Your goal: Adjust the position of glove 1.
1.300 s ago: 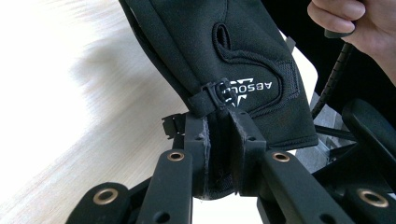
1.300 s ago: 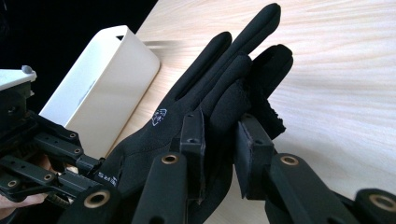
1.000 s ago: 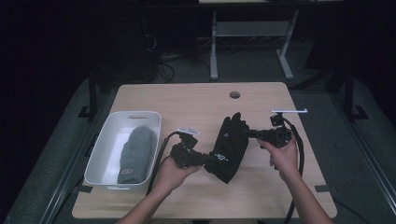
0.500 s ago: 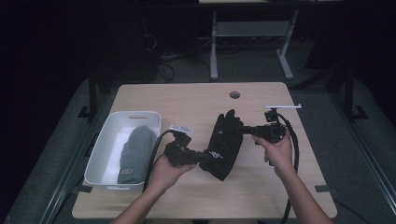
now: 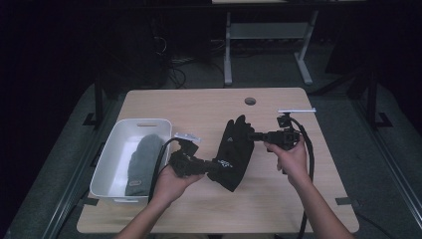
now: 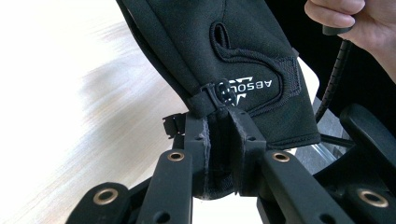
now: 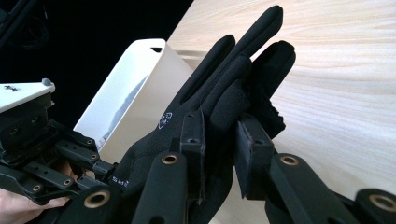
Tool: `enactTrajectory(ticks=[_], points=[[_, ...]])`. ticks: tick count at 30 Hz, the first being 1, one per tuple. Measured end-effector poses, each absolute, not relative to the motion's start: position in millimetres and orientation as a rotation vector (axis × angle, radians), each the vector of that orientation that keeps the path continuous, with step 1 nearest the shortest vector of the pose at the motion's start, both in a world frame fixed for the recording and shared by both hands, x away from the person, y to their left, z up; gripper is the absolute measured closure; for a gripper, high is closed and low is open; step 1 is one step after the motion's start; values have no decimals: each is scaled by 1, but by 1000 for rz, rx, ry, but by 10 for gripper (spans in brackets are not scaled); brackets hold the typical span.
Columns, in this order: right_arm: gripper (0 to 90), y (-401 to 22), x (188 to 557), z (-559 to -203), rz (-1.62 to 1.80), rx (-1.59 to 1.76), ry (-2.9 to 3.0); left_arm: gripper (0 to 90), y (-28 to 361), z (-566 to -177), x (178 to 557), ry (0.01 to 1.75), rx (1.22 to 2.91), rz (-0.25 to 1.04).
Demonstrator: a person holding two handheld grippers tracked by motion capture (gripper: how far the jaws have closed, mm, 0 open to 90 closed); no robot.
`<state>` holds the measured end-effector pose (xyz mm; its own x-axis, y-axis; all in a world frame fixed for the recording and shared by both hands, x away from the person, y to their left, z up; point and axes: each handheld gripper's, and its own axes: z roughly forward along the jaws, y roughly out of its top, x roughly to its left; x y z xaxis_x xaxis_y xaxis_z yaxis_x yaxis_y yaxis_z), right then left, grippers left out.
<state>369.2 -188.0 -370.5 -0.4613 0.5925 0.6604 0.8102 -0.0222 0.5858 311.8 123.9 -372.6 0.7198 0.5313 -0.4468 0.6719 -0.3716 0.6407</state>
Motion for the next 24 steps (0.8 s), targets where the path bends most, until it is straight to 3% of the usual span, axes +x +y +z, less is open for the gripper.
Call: enactTrajectory(ticks=[24], points=[[745,-151,379,-345,-1465,-1430,-2095,790,155,-354,307,942,2032,-151]])
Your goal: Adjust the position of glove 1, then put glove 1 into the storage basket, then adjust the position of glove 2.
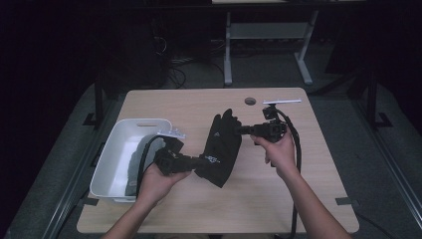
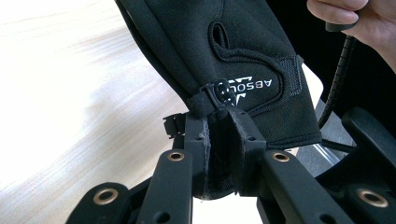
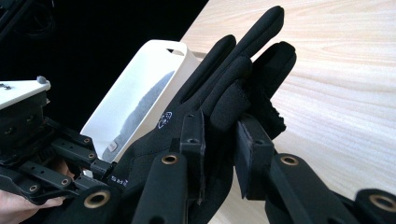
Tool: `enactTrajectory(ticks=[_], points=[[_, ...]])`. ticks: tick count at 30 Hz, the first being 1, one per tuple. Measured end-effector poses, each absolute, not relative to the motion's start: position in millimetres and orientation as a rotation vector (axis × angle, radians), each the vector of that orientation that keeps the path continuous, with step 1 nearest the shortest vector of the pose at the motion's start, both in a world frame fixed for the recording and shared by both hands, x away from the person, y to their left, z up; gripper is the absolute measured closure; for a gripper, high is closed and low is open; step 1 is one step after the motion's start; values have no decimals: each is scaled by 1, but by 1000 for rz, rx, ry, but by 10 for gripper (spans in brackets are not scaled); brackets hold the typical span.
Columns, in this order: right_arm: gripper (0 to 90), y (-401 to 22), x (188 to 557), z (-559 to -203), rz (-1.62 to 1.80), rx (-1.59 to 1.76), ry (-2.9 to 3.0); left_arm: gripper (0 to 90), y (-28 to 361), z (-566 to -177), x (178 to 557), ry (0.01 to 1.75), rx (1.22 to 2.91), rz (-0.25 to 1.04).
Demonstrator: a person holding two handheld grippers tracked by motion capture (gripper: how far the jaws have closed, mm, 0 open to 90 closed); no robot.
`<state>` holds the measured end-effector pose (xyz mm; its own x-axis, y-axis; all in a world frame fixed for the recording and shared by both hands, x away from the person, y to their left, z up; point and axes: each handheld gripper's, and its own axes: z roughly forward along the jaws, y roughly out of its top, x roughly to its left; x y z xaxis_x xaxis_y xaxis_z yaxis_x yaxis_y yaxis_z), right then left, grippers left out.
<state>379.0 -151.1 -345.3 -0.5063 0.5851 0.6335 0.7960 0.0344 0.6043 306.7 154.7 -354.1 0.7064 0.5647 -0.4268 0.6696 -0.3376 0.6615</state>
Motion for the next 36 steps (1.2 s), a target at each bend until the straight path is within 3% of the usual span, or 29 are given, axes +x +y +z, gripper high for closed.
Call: enactTrajectory(ticks=[36], points=[[745,-104,394,-324,-1404,-1354,-2200,790,194,-342,303,990,1992,-108]])
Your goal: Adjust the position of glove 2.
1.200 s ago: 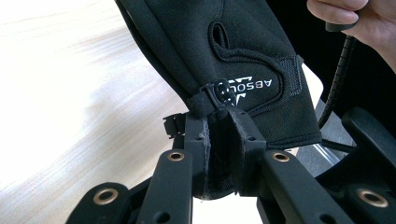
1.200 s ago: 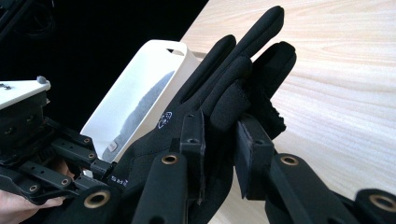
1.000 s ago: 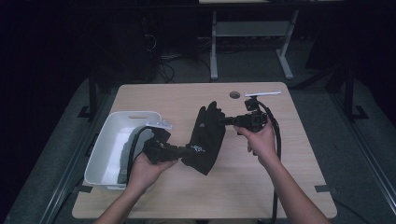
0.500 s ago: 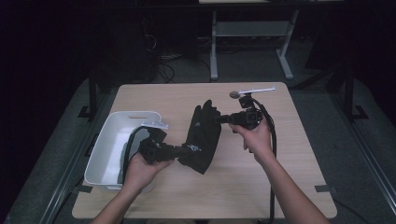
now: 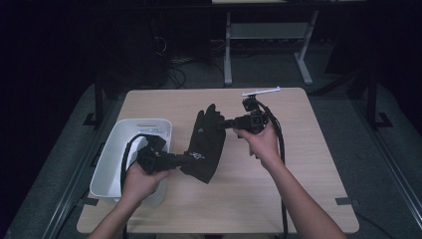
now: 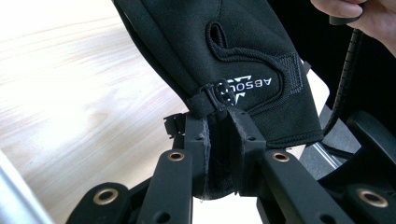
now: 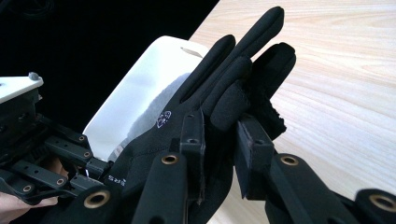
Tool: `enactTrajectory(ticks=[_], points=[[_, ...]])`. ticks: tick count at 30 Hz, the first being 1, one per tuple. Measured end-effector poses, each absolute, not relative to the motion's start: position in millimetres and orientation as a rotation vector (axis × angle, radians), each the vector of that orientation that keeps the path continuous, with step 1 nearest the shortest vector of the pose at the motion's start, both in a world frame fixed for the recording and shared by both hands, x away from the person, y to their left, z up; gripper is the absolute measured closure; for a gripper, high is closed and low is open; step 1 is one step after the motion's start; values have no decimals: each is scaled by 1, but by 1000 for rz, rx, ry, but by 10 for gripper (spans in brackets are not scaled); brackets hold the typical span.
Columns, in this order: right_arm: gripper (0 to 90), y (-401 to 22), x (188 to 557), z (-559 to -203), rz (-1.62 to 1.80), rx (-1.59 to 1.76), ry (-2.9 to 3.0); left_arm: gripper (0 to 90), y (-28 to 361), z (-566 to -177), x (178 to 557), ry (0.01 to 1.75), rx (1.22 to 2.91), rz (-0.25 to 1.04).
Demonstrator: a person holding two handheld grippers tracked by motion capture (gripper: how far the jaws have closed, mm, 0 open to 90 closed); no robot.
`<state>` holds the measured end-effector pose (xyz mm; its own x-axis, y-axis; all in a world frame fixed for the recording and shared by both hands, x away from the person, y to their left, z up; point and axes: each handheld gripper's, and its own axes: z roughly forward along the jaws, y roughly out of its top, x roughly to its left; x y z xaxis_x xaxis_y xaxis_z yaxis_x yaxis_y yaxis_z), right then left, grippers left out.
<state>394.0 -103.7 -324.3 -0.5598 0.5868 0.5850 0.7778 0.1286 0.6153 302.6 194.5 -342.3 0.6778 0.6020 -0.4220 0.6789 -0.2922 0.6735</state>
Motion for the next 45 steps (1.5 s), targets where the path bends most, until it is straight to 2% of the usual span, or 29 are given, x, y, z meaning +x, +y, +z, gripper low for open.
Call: enactTrajectory(ticks=[32,45], points=[[745,-50,408,-319,-1365,-1259,-2243,791,241,-339,295,1059,1951,-65],[745,-19,416,-322,-1351,-1195,-2256,793,271,-338,290,1097,1921,-47]])
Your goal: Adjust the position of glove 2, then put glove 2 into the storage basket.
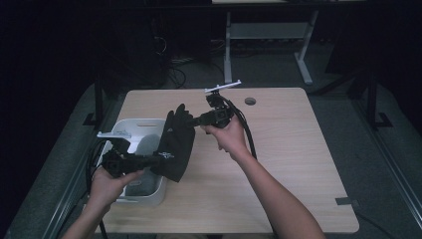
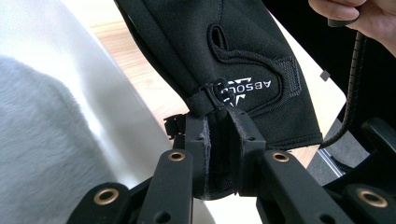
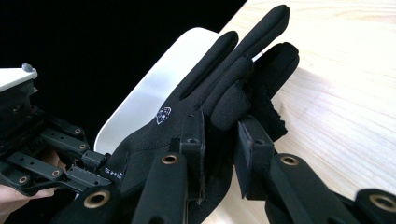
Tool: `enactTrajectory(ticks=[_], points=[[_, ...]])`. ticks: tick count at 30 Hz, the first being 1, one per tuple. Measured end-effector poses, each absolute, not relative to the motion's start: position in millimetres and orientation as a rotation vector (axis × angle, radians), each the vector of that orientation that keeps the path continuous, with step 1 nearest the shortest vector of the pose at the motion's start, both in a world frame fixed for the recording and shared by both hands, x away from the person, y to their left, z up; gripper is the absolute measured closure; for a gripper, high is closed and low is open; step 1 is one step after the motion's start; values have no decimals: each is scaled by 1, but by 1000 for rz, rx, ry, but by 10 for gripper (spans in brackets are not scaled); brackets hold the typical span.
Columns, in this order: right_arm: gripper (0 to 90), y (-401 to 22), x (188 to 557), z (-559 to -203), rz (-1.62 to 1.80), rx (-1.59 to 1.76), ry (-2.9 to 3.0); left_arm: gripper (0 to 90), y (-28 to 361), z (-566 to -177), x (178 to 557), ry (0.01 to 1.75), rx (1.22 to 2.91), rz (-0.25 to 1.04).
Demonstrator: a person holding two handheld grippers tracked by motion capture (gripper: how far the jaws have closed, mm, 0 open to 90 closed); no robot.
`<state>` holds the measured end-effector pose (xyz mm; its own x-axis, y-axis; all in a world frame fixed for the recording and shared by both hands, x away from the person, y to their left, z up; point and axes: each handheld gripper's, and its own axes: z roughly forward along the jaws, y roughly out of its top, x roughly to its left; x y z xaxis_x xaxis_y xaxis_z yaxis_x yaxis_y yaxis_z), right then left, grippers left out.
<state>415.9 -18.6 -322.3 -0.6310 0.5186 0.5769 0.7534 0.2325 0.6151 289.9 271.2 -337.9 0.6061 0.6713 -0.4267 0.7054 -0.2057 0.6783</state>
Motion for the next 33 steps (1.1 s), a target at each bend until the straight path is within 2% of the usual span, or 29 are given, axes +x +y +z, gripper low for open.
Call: enactTrajectory(ticks=[33], points=[[744,55,427,-326,-1322,-1072,-2259,792,330,-336,271,1193,1869,20]])
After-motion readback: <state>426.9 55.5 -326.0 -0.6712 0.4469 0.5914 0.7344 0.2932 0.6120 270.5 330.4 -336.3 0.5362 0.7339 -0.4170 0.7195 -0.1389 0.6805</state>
